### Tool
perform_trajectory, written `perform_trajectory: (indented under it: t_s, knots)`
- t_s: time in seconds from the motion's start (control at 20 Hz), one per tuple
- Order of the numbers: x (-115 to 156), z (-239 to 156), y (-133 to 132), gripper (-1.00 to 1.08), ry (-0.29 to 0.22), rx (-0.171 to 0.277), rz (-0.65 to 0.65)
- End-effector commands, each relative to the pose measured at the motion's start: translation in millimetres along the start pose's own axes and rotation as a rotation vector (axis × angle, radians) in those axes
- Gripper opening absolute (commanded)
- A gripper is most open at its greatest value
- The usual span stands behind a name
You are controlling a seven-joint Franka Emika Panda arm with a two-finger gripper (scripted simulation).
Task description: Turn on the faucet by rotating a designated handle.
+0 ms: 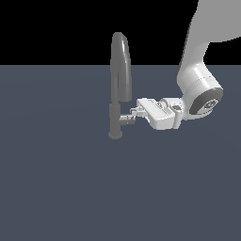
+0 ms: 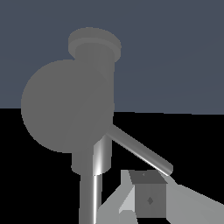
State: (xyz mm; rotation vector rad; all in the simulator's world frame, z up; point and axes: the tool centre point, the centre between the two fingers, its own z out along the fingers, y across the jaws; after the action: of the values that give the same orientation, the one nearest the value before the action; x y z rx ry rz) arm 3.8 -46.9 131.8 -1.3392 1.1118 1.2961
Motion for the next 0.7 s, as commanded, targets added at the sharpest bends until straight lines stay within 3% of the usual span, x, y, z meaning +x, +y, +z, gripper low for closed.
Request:
perform_trajectory:
  t_s: [0.0,0.1,0.15,0.55,0.6,0.65]
  knots:
    - [24.0,-0.2,15.5,-1.0,-0.005,0.002,0.026]
    - [30.2,-0.2,19.8,-1.0,-0.006,0.002,0.03]
    - [9.9,0.1,7.5,-1.0,-0.002,-0.002,-0.002]
    - [62.6,0.1,21.2,-1.0,-0.006,0.002,0.03]
    - [62.6,0.1,21.2,-1.0,-0.006,0.002,0.03]
    - [39.0,0.3,10.3,-1.0,-0.006,-0.005,-0.006]
